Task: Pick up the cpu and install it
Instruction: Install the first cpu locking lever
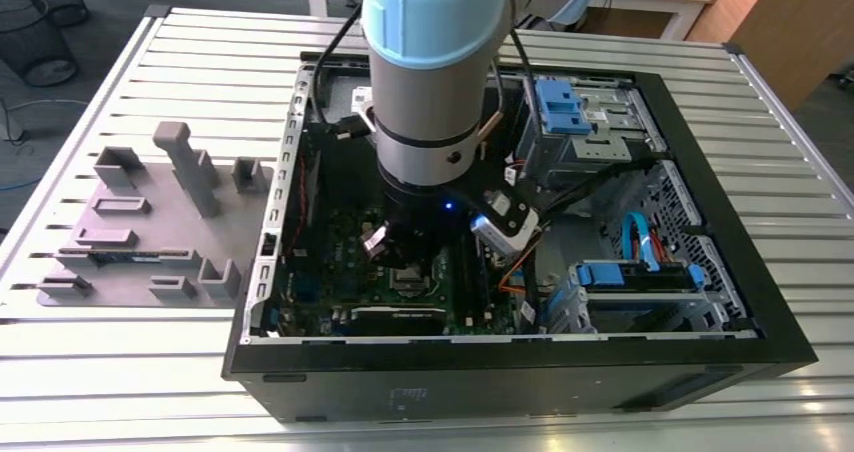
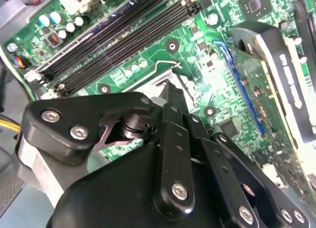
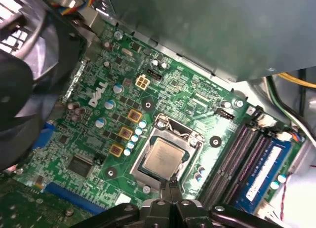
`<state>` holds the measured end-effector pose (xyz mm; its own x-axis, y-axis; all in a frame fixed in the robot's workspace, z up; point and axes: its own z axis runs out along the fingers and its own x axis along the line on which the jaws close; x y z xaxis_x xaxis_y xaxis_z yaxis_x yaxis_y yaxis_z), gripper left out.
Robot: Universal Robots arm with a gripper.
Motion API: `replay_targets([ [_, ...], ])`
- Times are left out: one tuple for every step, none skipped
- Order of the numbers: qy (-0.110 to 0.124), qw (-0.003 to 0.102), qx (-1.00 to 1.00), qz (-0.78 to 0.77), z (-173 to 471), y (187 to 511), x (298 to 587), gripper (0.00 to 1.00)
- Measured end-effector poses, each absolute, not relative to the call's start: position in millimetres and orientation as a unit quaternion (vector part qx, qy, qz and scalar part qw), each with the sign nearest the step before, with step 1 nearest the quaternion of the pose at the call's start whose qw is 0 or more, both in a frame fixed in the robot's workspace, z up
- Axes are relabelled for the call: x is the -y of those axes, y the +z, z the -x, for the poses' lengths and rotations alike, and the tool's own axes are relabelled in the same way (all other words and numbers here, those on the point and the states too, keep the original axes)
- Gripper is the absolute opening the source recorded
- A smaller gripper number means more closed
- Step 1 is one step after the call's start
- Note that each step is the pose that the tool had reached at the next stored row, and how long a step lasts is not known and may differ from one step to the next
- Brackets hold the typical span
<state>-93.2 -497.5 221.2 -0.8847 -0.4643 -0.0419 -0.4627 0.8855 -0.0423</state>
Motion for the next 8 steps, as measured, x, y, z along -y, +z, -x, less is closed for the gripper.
replay_targets([
  [-0.016,0.026,-0.971,0.239,93.3,223.8,497.5,0.11],
  [-0.015,0.026,-0.971,0.239,93.4,225.2,497.5,0.11],
  [-0.015,0.027,-0.971,0.239,93.4,225.3,497.5,0.11],
  [-0.015,0.027,-0.971,0.239,93.6,225.3,497.5,0.11],
  [-0.015,0.027,-0.971,0.239,93.6,225.3,497.5,0.11],
  [-0.016,0.028,-0.971,0.239,93.7,225.4,497.5,0.11],
  [-0.016,0.028,-0.971,0.239,93.7,225.4,497.5,0.11],
  [-0.016,0.028,-0.971,0.239,93.7,225.4,497.5,0.11],
])
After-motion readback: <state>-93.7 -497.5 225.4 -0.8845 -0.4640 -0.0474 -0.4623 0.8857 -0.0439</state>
